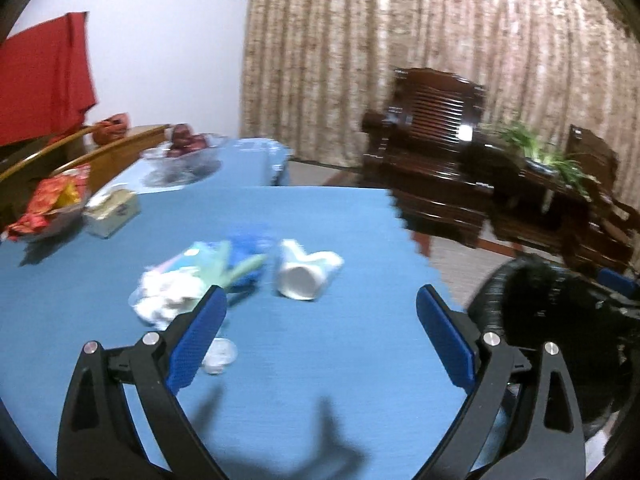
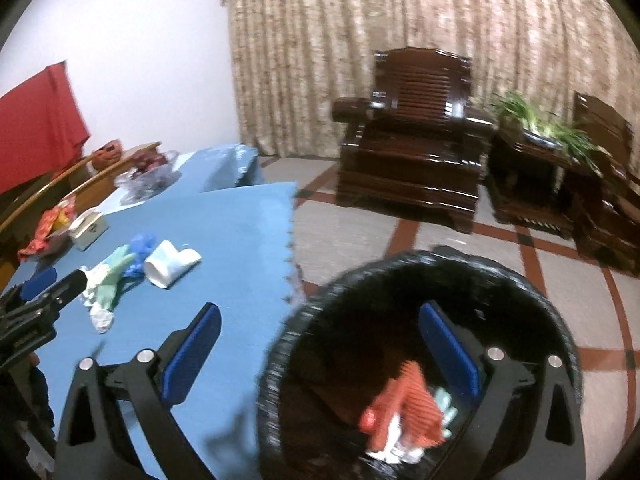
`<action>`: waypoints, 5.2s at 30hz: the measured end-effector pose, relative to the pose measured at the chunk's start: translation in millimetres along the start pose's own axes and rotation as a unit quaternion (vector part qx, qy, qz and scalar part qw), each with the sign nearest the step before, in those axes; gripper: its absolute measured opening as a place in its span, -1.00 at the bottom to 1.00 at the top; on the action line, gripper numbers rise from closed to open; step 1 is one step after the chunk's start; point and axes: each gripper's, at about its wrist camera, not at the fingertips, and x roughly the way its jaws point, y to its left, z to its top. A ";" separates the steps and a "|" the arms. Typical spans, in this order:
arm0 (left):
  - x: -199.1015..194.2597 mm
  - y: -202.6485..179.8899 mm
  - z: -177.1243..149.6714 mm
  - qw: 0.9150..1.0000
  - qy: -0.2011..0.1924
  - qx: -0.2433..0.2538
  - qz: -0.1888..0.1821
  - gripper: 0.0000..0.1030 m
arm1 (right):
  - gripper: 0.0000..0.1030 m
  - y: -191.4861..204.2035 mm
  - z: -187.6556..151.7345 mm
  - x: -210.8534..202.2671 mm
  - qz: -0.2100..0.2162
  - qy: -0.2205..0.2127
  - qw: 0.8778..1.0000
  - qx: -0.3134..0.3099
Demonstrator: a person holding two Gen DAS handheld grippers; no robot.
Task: Collect trash
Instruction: 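Move both open grippers back over the table toward the remaining trash, then grasp the green rubber glove by its cuff with the left gripper, then grasp the white paper cup with the right gripper while the left gripper holds the glove, then carry the glove and paper cup over the bin and open both grippers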
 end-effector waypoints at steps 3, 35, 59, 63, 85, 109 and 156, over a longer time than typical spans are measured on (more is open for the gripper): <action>2.5 29.3 -1.2 0.999 0.000 -0.015 0.032 0.81 | 0.89 22.2 6.6 9.6 0.022 -0.007 1.000 -0.013; 103.6 89.2 -35.2 0.993 0.085 -0.058 0.053 -0.04 | 0.87 110.4 4.6 126.8 0.078 0.038 0.995 -0.054; 89.5 98.1 -6.2 0.995 0.048 -0.078 0.031 -0.98 | 0.86 144.9 14.9 158.4 0.095 0.045 0.993 -0.054; 95.6 104.0 -5.2 0.995 0.055 -0.080 0.019 -0.98 | 0.85 159.4 13.4 174.4 0.102 0.055 0.992 -0.056; 112.9 108.4 -24.5 0.992 0.085 -0.095 0.015 -0.87 | 0.84 161.4 12.2 184.3 0.101 0.064 0.991 -0.057; 114.0 120.0 -14.2 0.991 0.074 -0.114 0.003 -0.88 | 0.83 163.4 12.2 211.1 0.067 0.110 0.990 -0.056; 29.3 31.2 9.2 0.996 0.025 -0.065 -0.053 -0.88 | 0.07 74.2 18.0 58.6 0.090 0.048 0.994 -0.037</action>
